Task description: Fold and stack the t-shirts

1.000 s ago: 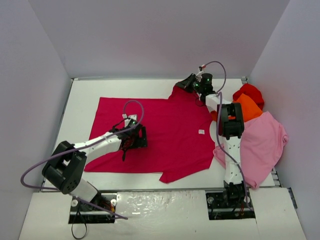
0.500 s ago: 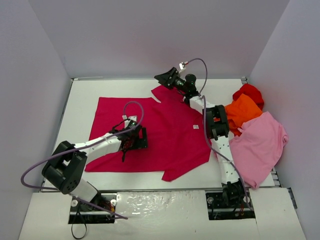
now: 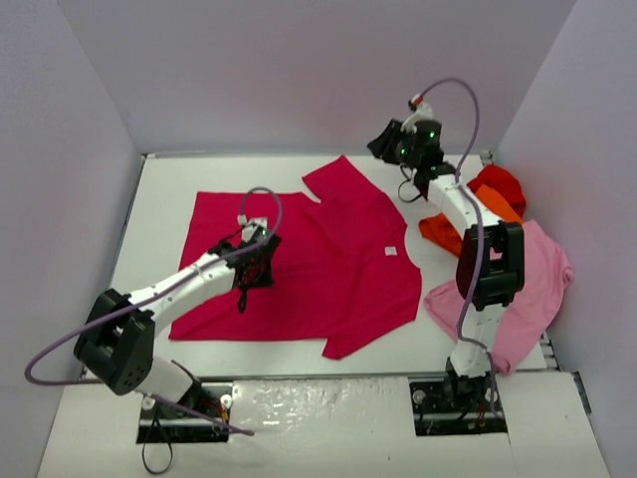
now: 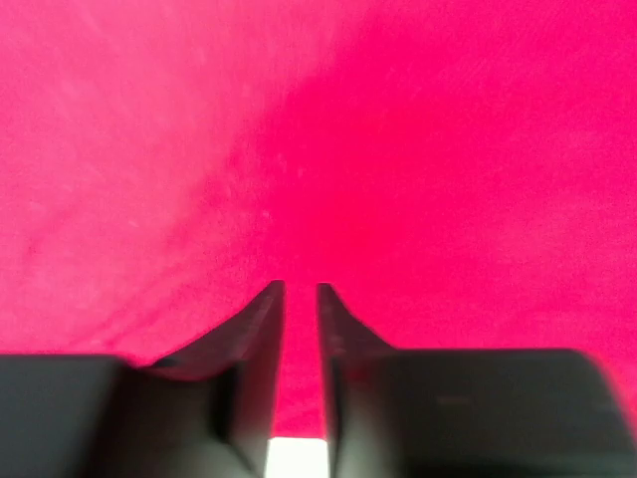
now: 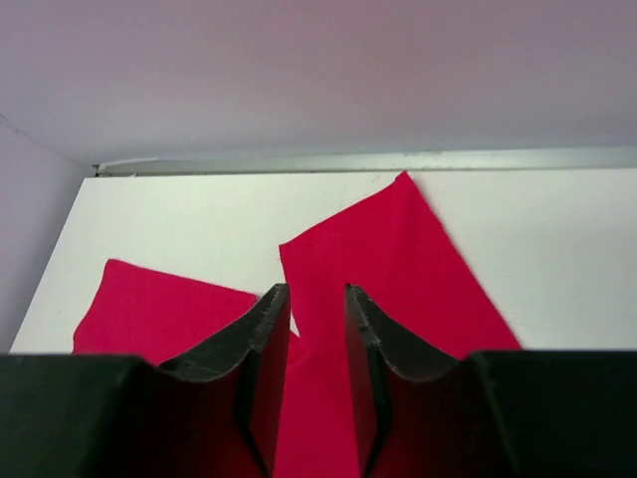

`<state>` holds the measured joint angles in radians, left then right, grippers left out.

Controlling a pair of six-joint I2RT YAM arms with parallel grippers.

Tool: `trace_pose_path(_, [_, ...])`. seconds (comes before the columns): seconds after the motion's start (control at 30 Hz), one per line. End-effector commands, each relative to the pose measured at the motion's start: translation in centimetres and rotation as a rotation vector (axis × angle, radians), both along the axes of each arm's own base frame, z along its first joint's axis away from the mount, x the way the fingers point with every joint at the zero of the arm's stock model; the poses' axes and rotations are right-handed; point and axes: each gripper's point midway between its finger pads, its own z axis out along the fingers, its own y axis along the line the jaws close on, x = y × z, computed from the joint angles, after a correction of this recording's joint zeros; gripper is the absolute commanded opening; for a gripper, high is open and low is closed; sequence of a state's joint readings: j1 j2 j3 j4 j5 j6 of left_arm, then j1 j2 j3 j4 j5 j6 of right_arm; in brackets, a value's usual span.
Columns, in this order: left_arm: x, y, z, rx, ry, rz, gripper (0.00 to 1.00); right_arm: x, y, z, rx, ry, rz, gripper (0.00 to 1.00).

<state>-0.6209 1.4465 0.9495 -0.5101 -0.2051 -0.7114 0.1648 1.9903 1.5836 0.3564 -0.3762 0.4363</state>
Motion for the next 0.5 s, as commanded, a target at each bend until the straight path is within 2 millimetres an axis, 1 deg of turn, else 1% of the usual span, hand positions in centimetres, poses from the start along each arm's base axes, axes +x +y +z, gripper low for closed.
trace_pose_path(0.0, [1.3, 1.6, 7.5, 0.061, -0.111, 0.020, 0.05, -2.2, -3.9, 0.1, -0.177, 0.046, -0.097, 0.08])
trace_pose_path(0.03, [1.5, 1.8, 8.6, 0.071, -0.118, 0.022, 0.01, -2.7, -4.4, -0.6, -0.183, 0.079, -0.105, 0.00])
trace_pose_path(0.07, [1.9, 1.7, 9.6, 0.069, -0.134, 0.023, 0.00, -3.2, -4.5, -1.3, -0.184, 0.108, -0.104, 0.00])
trace_pose_path(0.1, [1.9, 1.7, 9.7, 0.081, -0.125, 0.014, 0.00, -3.7, -4.6, -2.4, -0.181, 0.145, -0.111, 0.00])
trace_pose_path(0.17, [2.6, 1.7, 10.3, 0.093, -0.126, 0.006, 0.00, -4.5, -4.5, -4.5, -0.182, 0.216, -0.101, 0.00])
trace_pose_path(0.2, [3.1, 1.5, 10.3, 0.103, -0.116, 0.000, 0.00, -5.1, -4.4, -6.0, -0.185, 0.265, -0.102, 0.00])
trace_pose_path(0.3, [3.7, 1.9, 10.0, 0.134, -0.079, 0.003, 0.00, -5.9, -4.4, -9.5, -0.199, 0.349, -0.107, 0.00])
trace_pose_path(0.33, [3.9, 1.9, 9.9, 0.142, -0.072, 0.004, 0.00, -6.0, -4.5, -10.5, -0.209, 0.368, -0.109, 0.00])
trace_pose_path(0.4, [4.2, 1.8, 9.6, 0.145, -0.064, 0.001, 0.00, -6.1, -4.7, -11.7, -0.226, 0.394, -0.114, 0.00])
trace_pose_path(0.43, [4.2, 1.8, 9.4, 0.146, -0.060, 0.001, 0.05, -6.1, -4.7, -12.5, -0.234, 0.406, -0.112, 0.00])
trace_pose_path(0.47, [4.3, 1.8, 9.0, 0.147, -0.053, 0.001, 0.13, -6.1, -4.7, -13.3, -0.239, 0.420, -0.108, 0.00])
